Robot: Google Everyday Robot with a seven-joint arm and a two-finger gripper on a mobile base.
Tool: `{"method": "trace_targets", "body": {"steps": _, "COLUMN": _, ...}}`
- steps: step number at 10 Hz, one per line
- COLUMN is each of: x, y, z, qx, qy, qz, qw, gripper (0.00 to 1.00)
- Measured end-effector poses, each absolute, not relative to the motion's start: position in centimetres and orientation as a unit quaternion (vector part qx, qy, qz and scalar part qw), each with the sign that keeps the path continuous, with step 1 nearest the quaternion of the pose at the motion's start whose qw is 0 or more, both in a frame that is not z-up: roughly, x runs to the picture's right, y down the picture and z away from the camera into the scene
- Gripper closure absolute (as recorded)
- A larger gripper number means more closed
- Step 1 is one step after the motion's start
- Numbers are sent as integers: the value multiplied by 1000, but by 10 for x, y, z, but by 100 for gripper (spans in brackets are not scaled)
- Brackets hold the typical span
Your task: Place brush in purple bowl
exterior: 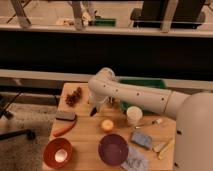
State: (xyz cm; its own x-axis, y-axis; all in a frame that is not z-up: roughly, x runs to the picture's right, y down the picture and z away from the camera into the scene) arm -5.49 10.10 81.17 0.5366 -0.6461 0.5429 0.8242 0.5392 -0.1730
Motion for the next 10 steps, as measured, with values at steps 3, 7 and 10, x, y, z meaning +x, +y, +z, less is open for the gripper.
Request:
{"method": "trace_targets", "body": {"steps": 3, "x": -54, "y": 100, "z": 799, "qx": -214, "qy": -220, "qz": -429, "qw": 850, "gripper": 100}}
{"method": "trace_targets", "body": {"steps": 7, "x": -49, "y": 93, "z": 784, "qx": -218, "qy": -231, "qz": -419, "qw": 850, "gripper": 100}}
{"method": "trace_targets", "body": {"steps": 10, "x": -43, "y": 86, "z": 773, "qx": -222, "qy": -241, "qz": -409, "qw": 852, "gripper": 100}}
